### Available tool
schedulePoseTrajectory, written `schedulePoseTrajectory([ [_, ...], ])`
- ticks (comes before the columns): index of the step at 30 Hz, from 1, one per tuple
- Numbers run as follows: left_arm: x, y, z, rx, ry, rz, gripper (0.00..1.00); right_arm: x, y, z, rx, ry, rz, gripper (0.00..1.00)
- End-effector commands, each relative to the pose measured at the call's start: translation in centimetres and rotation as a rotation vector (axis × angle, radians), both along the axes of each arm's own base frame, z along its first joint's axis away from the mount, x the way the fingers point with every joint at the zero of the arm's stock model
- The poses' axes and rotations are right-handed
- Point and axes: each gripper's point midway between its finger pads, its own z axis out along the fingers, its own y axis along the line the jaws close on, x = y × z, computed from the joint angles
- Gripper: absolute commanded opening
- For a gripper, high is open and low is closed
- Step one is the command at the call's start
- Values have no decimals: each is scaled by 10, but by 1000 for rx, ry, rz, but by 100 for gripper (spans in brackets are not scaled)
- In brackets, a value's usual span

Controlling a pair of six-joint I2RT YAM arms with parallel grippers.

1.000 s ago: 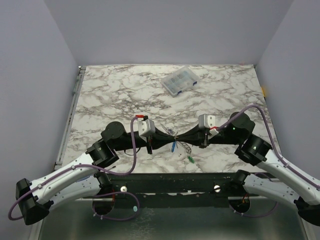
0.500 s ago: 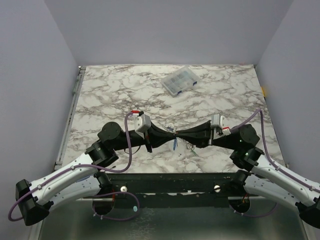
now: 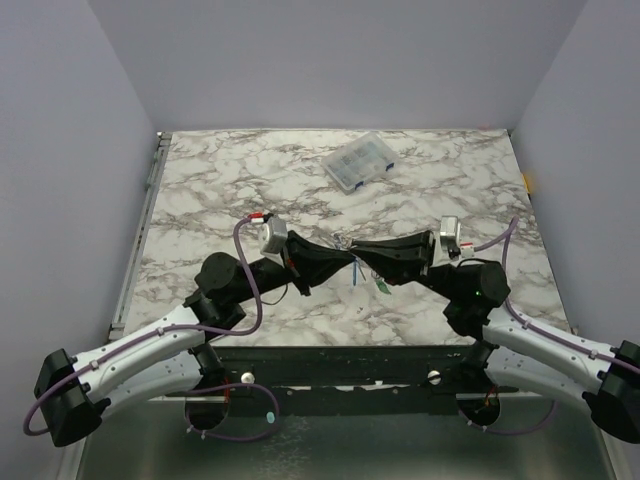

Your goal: Put the keys on the keyring

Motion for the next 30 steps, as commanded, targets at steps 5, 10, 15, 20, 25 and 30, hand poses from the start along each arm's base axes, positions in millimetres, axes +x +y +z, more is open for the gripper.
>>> schedulePoseTrajectory([
  [5, -4, -21, -3, -15, 56, -56, 0, 35, -8, 8, 112, 112, -144, 1],
  [10, -2, -34, -6, -24, 84, -91, 0, 30, -6, 14, 166, 146, -87, 1],
  [15, 8, -34, -10, -20, 87, -41, 0, 15, -20, 41, 299, 184, -2, 1],
  [20, 5, -34, -7, -37, 98, -55, 0, 1, -35, 57, 409, 178, 55, 1],
  [25, 0, -27, 13, -135, 204, -92, 0, -7, -50, 67, 473, 160, 67, 1],
  [30, 1, -14, 27, -176, 280, -106, 7, -26, -46, 69, 443, 83, 142, 1],
])
